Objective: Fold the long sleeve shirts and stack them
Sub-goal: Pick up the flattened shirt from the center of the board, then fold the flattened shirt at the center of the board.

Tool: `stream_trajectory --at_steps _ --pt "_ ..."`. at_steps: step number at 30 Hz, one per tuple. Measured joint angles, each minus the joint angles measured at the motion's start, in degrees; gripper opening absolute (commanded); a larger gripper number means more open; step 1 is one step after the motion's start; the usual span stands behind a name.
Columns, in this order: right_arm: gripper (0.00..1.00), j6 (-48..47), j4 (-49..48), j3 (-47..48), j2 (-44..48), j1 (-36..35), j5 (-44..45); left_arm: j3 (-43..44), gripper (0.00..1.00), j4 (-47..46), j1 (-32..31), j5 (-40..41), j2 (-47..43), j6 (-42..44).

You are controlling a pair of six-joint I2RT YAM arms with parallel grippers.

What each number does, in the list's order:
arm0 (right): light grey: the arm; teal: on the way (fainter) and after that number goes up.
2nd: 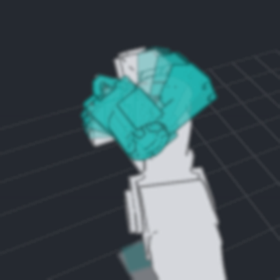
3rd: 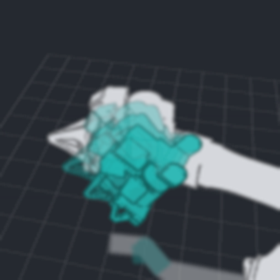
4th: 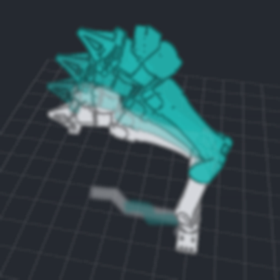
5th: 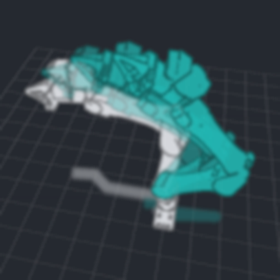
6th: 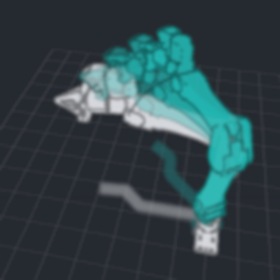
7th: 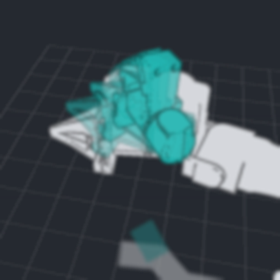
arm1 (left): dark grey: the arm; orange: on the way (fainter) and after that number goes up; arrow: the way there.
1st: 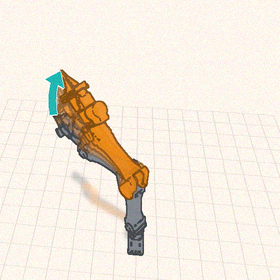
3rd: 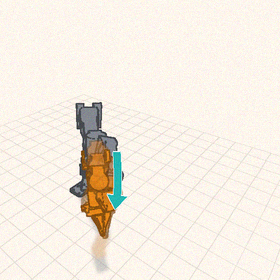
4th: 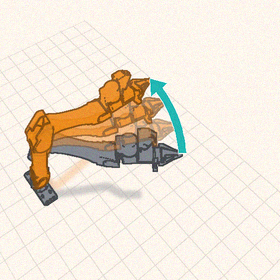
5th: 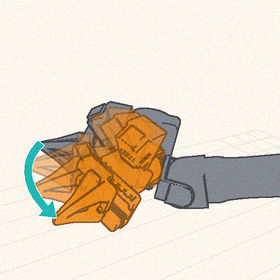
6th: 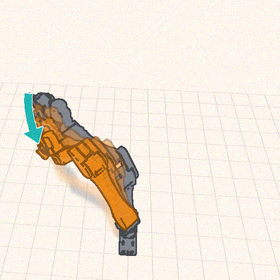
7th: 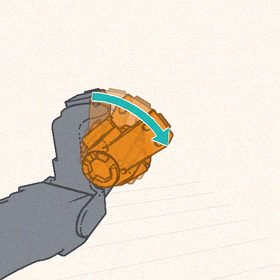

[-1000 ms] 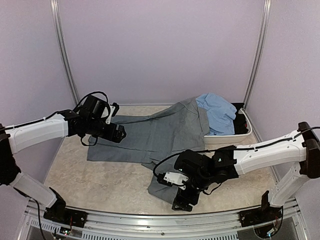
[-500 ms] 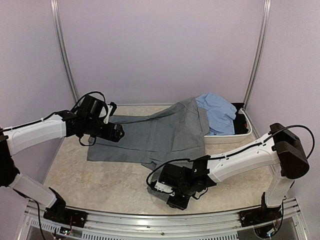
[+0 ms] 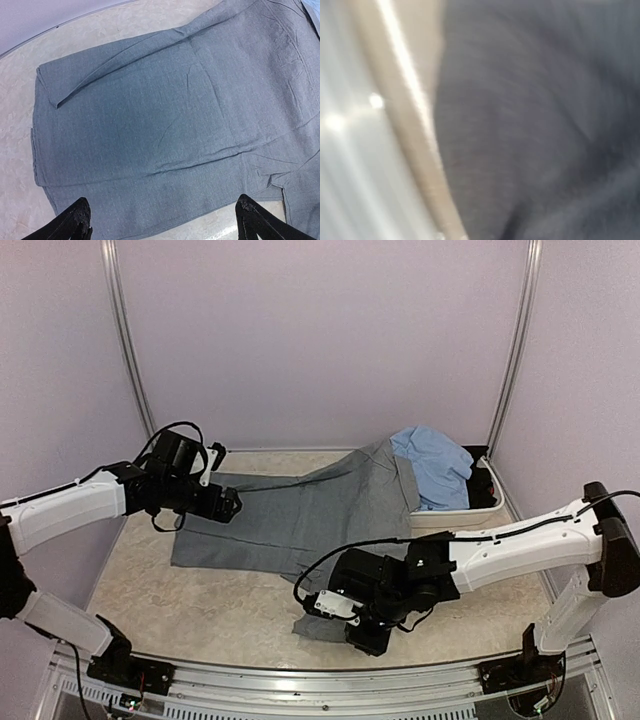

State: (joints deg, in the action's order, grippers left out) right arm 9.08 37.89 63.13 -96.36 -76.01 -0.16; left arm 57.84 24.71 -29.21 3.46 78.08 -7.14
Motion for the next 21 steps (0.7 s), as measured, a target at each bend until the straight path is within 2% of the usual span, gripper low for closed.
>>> stream_trajectory --at_steps 5,9,16,21 --pt "0.00 2.51 2.03 3.89 11.87 -2.23 -7.80 -1.62 0.96 -0.52 -0.85 0.04 -2.34 2.84" --pt "0.00 6.82 5.40 5.14 21.68 -2.73 -8.57 -1.92 0.96 -0.74 -3.06 0.00 -3.87 5.27" --pt "0.00 16.79 17.51 11.69 29.57 -1.60 2.86 -2.49 0.98 -0.72 -8.87 1.07 -5.62 10.73" --pt "0.00 21.09 24.24 13.86 30.84 6.60 10.95 -2.82 0.98 -0.24 -12.81 1.66 -5.60 13.07"
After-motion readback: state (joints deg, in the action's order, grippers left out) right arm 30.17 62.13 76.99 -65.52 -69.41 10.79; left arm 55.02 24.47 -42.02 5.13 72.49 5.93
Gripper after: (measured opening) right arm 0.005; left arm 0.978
